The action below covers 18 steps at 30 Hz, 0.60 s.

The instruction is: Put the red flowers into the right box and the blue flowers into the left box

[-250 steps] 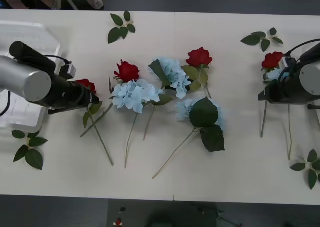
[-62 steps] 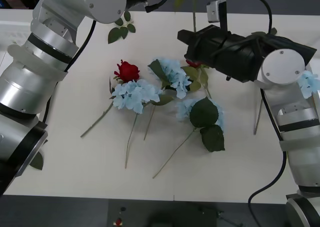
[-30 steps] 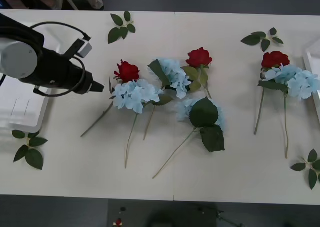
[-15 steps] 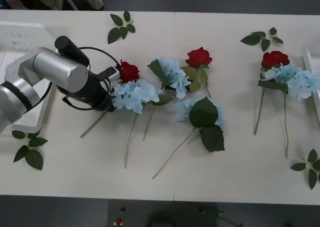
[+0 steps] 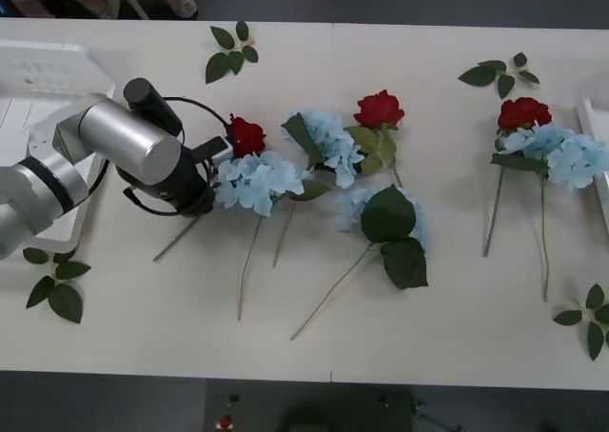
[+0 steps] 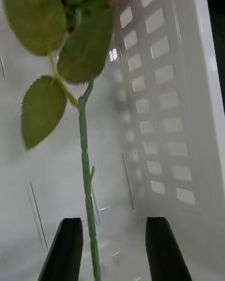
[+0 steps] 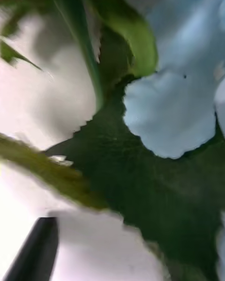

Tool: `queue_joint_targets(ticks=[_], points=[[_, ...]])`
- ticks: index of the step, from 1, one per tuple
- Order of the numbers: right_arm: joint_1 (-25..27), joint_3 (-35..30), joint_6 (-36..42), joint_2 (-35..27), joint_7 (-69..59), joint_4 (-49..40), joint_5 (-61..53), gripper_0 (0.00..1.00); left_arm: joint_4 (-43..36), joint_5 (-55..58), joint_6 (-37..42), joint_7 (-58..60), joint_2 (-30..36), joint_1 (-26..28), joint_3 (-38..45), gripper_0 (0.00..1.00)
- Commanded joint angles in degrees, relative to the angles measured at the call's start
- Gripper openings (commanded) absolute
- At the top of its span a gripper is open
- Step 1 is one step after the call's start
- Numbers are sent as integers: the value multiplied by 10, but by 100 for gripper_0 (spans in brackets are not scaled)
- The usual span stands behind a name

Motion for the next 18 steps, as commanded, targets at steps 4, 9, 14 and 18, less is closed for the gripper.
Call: queue_joint_targets(ticks=[4, 9, 14, 18], points=[[-12, -7, -1, -6, 68, -6, -42, 73, 22, -18, -5, 4, -27, -14, -2, 39], [-12, -7, 37, -11, 133, -35, -123, 73, 22, -15, -5, 7, -28, -14, -2, 12], [18, -7, 121, -24, 98, -141, -219, 73, 23, -19, -5, 10, -28, -13, -2, 0], [69, -7, 129, -30, 19, -258, -219, 73, 26, -21, -5, 17, -27, -13, -2, 0]])
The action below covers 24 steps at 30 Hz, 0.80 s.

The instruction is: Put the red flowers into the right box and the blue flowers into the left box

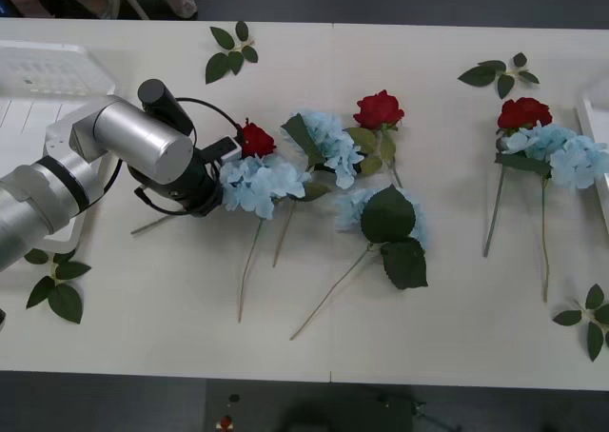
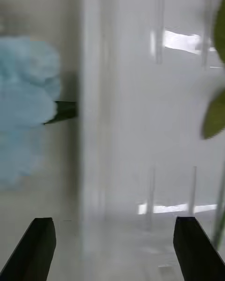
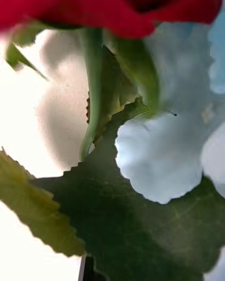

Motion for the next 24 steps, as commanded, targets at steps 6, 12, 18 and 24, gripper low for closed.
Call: queue_joint_targets(ticks=[6, 12, 18, 24], points=[[75, 8, 8, -13, -201, -199, 38, 74, -16, -4, -30, 31, 37, -5, 28, 0], [71, 46, -13, 25, -261, -212, 129, 74, -64, 164, -52, 25, 126, -1, 134, 0], [55, 46, -14, 72, -264, -188, 173, 73, -89, 500, -48, 20, 160, -10, 253, 0], [43, 48, -34, 118, -260, -157, 202, 73, -108, 601, -206, 56, 62, -50, 248, 0]])
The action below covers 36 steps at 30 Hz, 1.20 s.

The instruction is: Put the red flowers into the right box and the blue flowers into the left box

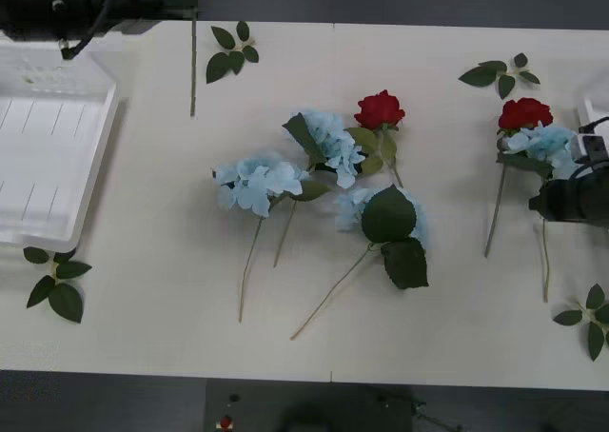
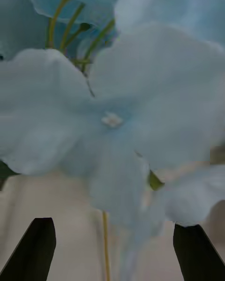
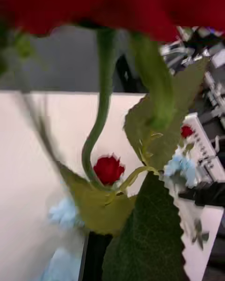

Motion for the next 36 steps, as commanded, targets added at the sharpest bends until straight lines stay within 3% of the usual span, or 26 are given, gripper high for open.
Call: queue_joint_targets(ticks=[1, 4, 8, 13, 26, 32, 36], points=[[-19, -3, -19, 21, 7, 13, 26, 73, -28, 14, -137, 61, -88, -41, -39, 0], [-29, -3, -32, 41, 9, 34, 46, 74, -18, -35, -233, 84, -161, -65, -62, 0], [-40, -3, -53, 68, 13, 71, 74, 73, 29, -113, -238, 86, -222, -110, -66, 0], [-58, 17, -66, 75, 17, 105, 90, 73, 45, -133, -238, 98, -242, -137, -83, 0], [-58, 14, -66, 67, 28, 98, 87, 75, 41, -117, -238, 128, -254, -138, -85, 0], [-38, 12, -30, -21, 59, 17, -4, 80, 41, -117, -238, 128, -254, -138, -85, 0], [1, -27, -7, -99, 107, -49, -119, 80, 41, -117, -238, 128, -254, -138, -85, 0]])
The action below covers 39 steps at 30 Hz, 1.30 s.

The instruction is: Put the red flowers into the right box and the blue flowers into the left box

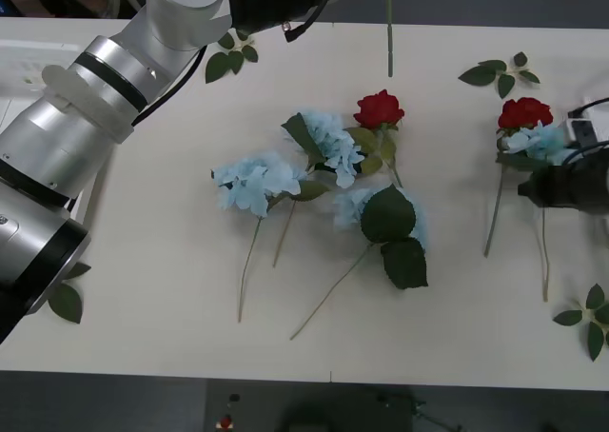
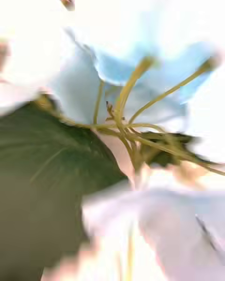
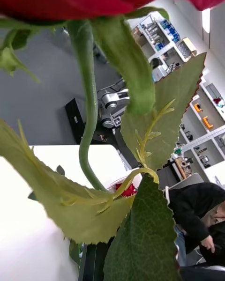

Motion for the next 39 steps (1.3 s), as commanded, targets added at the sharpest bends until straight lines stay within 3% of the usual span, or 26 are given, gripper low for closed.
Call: queue_joint_targets(ticks=[1, 6, 10, 14, 20, 27, 39], points=[[49, -69, 15, -94, 86, -75, -100, 80, -13, 1, -1, 34, 10, -18, 6, 0], [137, -186, 33, -120, 157, -148, -189, 80, -13, 1, -1, 34, 10, -18, 6, 0], [199, -280, 33, -86, 218, -205, -254, 80, -13, 1, -1, 34, 10, -18, 6, 0], [204, -316, 19, -36, 262, -238, -319, 80, -13, 1, -1, 34, 10, -18, 6, 0], [167, -287, -30, 16, 331, -255, -386, 80, -13, 1, -1, 34, 10, -18, 6, 0], [82, -190, -115, 74, 368, -255, -419, 80, -13, 1, -1, 34, 10, -18, 6, 0], [-3, -171, -103, 265, 377, -232, -292, 80, -13, 1, -1, 34, 10, -18, 6, 0]])
